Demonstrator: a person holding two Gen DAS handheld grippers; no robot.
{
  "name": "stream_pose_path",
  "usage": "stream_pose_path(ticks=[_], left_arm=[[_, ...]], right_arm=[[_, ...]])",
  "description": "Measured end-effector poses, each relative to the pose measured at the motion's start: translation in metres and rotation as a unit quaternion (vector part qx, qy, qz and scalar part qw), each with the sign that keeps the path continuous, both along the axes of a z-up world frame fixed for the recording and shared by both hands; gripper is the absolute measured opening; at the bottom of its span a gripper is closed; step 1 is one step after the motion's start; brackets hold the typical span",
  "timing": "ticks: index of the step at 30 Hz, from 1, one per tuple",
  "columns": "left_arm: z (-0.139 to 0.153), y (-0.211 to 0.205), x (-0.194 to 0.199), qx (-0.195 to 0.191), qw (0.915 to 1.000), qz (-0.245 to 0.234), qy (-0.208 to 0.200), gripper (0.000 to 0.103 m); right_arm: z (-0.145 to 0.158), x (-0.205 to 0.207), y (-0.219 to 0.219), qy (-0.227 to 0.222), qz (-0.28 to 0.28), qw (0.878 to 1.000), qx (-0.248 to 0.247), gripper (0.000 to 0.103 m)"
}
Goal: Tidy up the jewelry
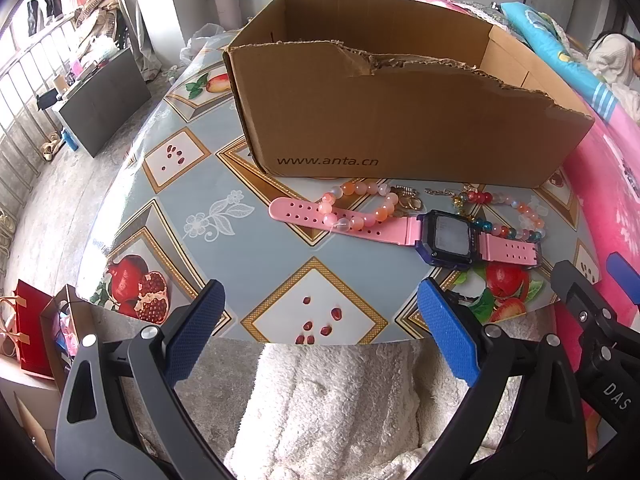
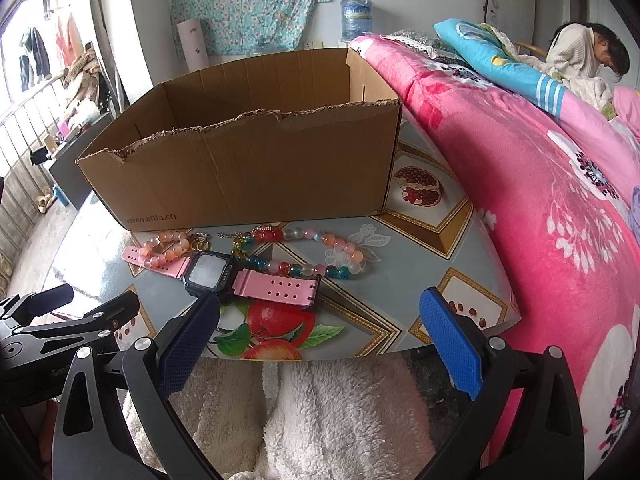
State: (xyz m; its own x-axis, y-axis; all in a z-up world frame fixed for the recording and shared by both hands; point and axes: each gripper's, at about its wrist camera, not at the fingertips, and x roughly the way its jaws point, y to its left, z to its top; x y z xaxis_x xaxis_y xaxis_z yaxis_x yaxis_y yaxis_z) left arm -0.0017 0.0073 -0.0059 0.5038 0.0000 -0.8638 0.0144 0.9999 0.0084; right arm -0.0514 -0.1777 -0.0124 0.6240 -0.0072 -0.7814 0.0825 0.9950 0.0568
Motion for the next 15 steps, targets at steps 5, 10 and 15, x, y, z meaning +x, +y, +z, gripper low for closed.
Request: stream_pose_path(ticks=[5, 10, 15], left_arm=[[-0.0002, 0.0009, -0.0003, 0.000, 1.0000, 0.000, 0.000, 0.093], [-0.0014, 0.0038, 0.0007, 0.003, 1.0000, 0.004, 0.000, 0.093], [-0.0057, 0.0071, 0.0045, 0.007, 1.0000, 0.004, -0.001, 0.093]], right_arm=[[0.0000, 0.0002, -0.0003, 0.000, 0.000, 1.000, 0.000, 0.098], [-0.0015, 0.0007, 0.0000, 0.000, -0.001, 1.000, 0.002, 0.098], [-0.0035, 0.0011, -0.0015, -0.003, -0.001, 1.000, 0.007, 0.098]])
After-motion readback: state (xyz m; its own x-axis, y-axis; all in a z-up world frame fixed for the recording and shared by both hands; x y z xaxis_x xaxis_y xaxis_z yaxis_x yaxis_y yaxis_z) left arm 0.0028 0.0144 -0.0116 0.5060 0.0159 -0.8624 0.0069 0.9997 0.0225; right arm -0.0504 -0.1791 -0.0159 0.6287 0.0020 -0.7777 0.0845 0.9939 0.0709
